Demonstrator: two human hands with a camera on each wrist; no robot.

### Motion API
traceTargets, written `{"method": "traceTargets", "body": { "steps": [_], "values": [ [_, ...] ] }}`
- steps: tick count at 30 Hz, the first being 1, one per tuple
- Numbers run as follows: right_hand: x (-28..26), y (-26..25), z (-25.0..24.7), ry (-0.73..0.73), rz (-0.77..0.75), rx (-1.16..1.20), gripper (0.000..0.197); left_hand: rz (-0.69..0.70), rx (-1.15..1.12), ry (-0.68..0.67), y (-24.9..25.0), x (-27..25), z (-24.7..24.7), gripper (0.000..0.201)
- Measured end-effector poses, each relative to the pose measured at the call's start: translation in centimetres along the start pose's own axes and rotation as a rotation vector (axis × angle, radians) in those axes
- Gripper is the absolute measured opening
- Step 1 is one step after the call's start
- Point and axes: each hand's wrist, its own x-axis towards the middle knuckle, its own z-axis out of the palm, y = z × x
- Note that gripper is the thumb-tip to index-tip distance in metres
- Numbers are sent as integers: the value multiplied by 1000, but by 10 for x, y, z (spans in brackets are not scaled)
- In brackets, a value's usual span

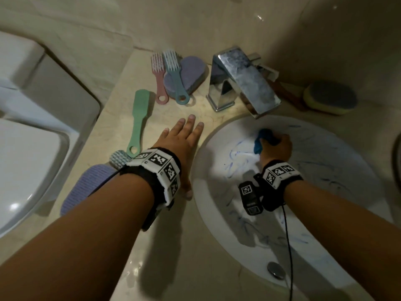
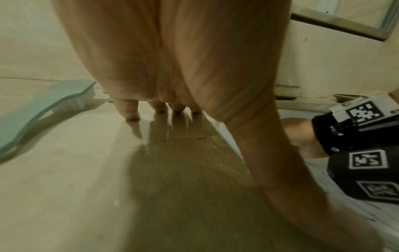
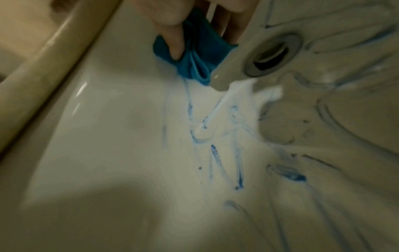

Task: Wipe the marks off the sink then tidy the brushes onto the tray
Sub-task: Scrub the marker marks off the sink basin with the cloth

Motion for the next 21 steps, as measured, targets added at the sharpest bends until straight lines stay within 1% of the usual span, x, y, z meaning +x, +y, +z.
{"method": "traceTargets", "body": {
  "steps": [1,4,6,7,8,9,10,11,13,14,15,16,17,18,19,20,21],
  "values": [
    [5,1,-1,52,39,56,28,2,-2,-8,0,0,0,165],
    [10,-6,8,56,127,262,18,7,-3,-17,0,0,-1,164],
    [-5,-13,19,-52,106,224,7,14,-6,-20,0,0,-1,164],
    [-12,-14,26,-46,90,185,22,15,-6,-21,0,0,-1,164],
    [-18,-13,32,-89,92,231,29,14,-4,-21,0,0,-1,164],
    [-23,-12,34,-114,38,209,27,13,-4,-21,0,0,-1,164],
    [-26,-18,31,-169,115,293,16,16,-4,-23,-1,-1,-1,164],
    [-16,-14,27,-146,249,504,5,19,-6,-23,-1,-1,-1,164],
    [12,-11,24,11,365,674,23,23,-11,-19,-1,-2,-1,164],
    [19,-15,19,87,378,735,25,26,-13,-21,-1,-1,-1,164],
    [23,-12,17,121,344,664,20,26,-15,-21,-1,-1,-1,164],
    [17,-12,12,67,305,600,9,24,-14,-18,-1,-1,0,164],
    [9,-14,14,31,282,523,6,22,-11,-15,-1,0,0,164],
    [-6,-19,19,-27,271,411,20,20,-7,-13,-1,0,0,164],
    [-19,-19,28,-76,139,232,33,17,-6,-13,-1,1,0,164],
    [-33,-19,34,-142,42,121,38,13,-6,-14,-1,1,1,164],
    [-37,-11,40,-169,-53,63,35,9,-6,-14,-1,1,1,164]
  ]
}}
